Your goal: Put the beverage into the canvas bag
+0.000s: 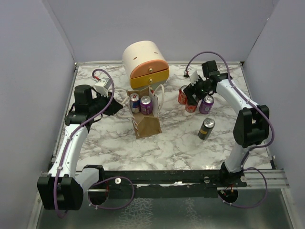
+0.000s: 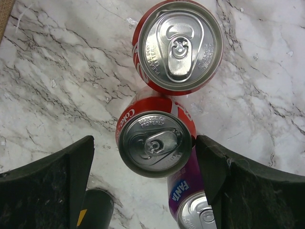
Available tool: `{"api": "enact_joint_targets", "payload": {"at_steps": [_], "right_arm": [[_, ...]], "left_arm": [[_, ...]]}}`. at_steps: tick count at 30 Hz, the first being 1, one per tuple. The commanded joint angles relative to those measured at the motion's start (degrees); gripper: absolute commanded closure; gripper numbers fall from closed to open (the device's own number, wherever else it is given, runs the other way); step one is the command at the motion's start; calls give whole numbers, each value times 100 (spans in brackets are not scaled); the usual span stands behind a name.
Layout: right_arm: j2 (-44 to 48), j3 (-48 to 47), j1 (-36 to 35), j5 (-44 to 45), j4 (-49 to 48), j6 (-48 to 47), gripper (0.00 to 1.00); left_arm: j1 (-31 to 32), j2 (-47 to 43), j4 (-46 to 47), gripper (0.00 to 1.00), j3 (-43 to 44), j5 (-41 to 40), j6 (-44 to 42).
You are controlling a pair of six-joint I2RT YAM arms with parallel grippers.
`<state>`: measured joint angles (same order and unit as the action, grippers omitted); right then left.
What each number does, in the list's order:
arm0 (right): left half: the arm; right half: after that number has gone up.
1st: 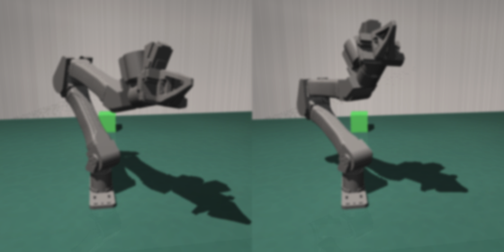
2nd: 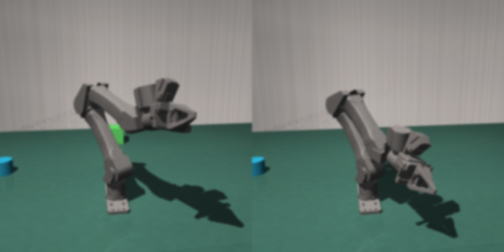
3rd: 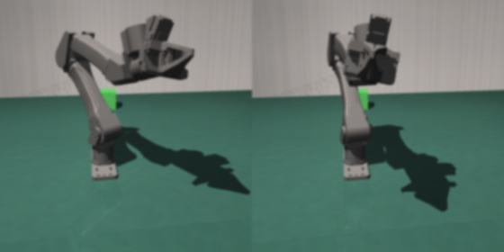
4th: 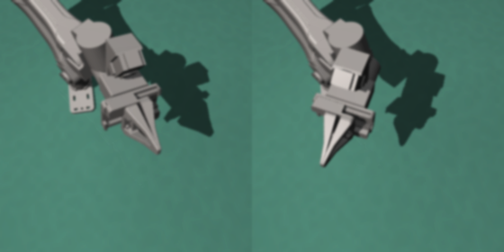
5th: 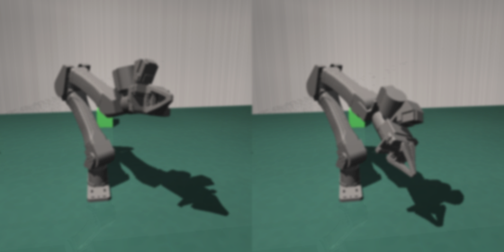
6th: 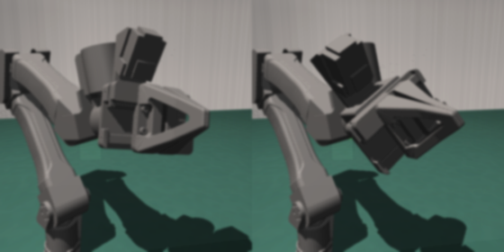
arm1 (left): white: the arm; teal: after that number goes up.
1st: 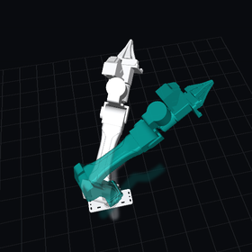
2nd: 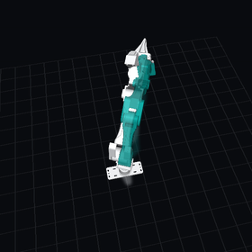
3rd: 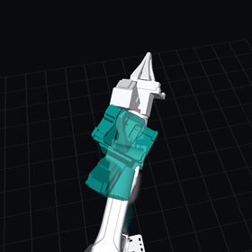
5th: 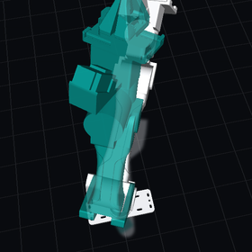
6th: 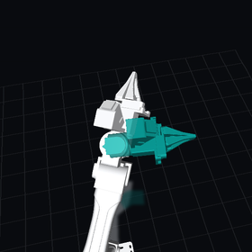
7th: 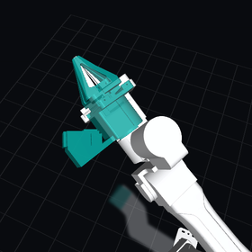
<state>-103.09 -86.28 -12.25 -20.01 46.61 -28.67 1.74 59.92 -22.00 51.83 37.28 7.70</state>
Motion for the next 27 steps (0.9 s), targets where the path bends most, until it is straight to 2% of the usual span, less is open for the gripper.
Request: {"api": "enact_joint_targets", "payload": {"at_steps": [1,9,14,22,27], "right_arm": [[-124,-76,30,-12,-155,-193,14],[-345,-2,32,-69,-218,-236,23],[-369,22,30,-77,-263,-290,38],[213,160,-2,-318,-370,-136,57],[715,179,-301,-401,-180,-117,63]], "left_arm": [[46,-25,92,100,134,139,2],[56,-95,105,100,103,122,12],[55,-114,105,100,86,114,3],[58,-126,89,100,74,126,-17],[68,-112,97,100,49,113,-43]]}}
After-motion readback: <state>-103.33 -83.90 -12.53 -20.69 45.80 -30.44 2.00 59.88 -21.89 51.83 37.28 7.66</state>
